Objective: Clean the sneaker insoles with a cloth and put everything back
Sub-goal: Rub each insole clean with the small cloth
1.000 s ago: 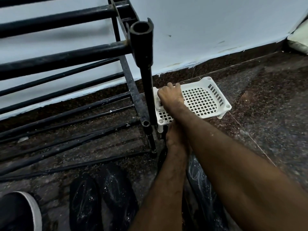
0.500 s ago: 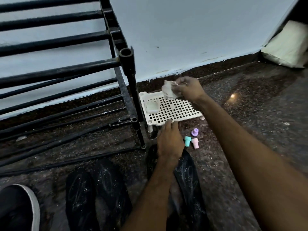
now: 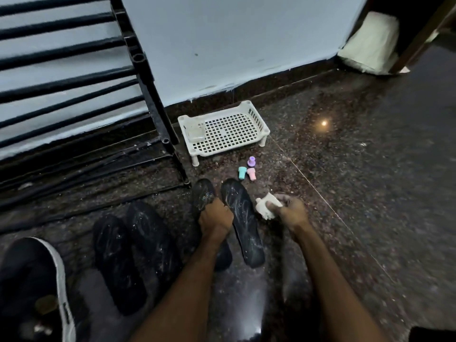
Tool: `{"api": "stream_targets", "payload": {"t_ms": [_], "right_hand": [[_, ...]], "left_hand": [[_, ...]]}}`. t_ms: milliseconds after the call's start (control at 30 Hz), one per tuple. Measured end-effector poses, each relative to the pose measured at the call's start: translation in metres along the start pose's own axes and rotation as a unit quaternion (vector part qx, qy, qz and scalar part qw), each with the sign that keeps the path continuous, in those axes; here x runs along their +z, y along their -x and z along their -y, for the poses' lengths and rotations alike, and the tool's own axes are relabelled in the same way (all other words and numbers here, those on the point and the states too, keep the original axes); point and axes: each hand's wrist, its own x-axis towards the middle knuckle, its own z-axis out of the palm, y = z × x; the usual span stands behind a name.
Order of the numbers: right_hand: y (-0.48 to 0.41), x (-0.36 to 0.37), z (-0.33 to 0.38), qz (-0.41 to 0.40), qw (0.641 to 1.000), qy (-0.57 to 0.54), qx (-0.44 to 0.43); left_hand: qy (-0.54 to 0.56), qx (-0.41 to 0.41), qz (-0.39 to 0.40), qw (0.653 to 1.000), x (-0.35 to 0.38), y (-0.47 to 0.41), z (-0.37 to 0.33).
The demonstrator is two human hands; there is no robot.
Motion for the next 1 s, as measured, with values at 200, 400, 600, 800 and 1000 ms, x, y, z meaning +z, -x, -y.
{"api": "stream_targets", "payload": {"t_ms": [200, 400, 600, 800, 1000], "right_hand": [[0.006, -0.015, -0.012, 0.015, 0.999, -0.027, 0.037], [0.011, -0.018, -0.030, -0.024, 0.998, -0.012, 0.064], [0.018, -0.010, -0.050, -0.055, 0.994, -0.007, 0.091], [0.025, -0.013, -0.031, -0.019, 0.991, -0.087, 0.097], [0.047, -0.024, -0.002, -0.046, 0.995, -0.080, 0.029]], "left_hand": [[0.060, -0.071, 0.009, 0.996, 0.012, 0.003, -0.010], [0.196, -0.140, -0.003, 0.971, 0.034, -0.009, -0.003], [0.283, -0.092, 0.047, 0.953, 0.051, -0.014, -0.007], [0.310, -0.020, 0.031, 0.950, 0.024, -0.009, -0.027], [0.360, 0.031, 0.037, 0.932, -0.013, 0.011, -0.034]]}}
